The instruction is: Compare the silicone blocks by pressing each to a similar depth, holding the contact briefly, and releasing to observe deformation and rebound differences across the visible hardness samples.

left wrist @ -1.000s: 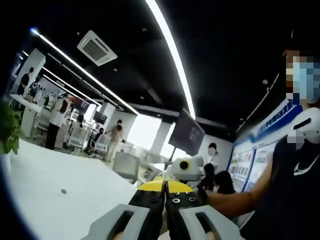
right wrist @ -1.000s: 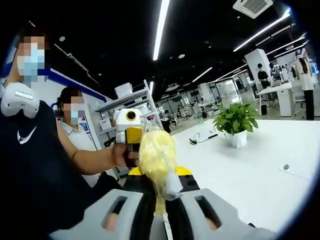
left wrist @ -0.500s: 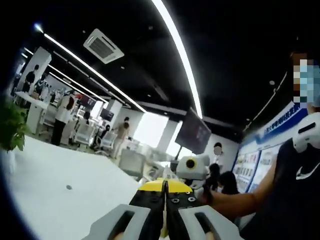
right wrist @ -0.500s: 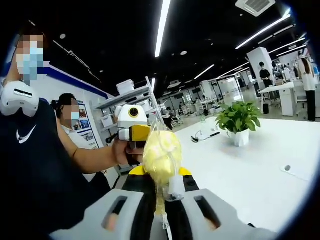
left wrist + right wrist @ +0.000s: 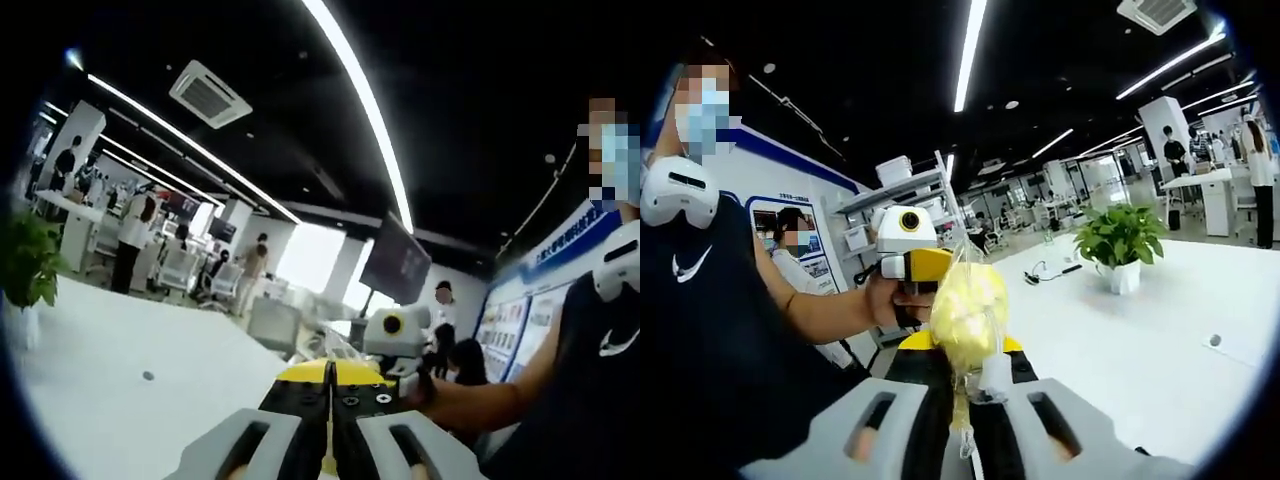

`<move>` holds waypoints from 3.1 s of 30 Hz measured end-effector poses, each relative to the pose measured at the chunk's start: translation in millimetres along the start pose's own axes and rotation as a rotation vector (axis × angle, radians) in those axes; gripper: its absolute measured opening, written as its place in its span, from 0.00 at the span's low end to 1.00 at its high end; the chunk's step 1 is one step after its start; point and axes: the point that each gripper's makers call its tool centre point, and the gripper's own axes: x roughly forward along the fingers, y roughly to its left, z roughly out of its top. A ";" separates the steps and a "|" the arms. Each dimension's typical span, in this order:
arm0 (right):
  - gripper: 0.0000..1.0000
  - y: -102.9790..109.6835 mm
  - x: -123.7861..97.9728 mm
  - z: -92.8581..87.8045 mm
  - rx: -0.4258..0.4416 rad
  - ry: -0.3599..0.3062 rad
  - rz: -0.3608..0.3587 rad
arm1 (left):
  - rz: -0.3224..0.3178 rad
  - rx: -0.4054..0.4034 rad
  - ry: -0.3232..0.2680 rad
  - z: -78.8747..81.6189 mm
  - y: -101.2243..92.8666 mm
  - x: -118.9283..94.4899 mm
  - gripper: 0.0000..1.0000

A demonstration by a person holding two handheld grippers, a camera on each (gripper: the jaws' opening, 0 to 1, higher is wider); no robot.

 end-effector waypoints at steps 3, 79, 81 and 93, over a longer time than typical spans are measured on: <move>0.00 -1.2 -0.4 0.6 -0.002 0.003 -0.006 | 0.002 -0.005 -0.006 0.8 -1.3 -0.1 0.00; 0.97 -65.4 -74.9 16.7 -0.219 -0.165 -0.416 | 0.004 -0.125 -0.037 10.6 9.1 -6.0 0.00; 0.97 -69.4 -86.6 6.9 -0.217 -0.156 -0.452 | 0.007 -0.140 -0.039 6.9 12.9 -5.6 0.00; 0.97 -78.6 -142.4 -30.6 -0.185 -0.164 -0.587 | 0.035 -0.233 -0.013 -26.9 29.2 -1.4 0.00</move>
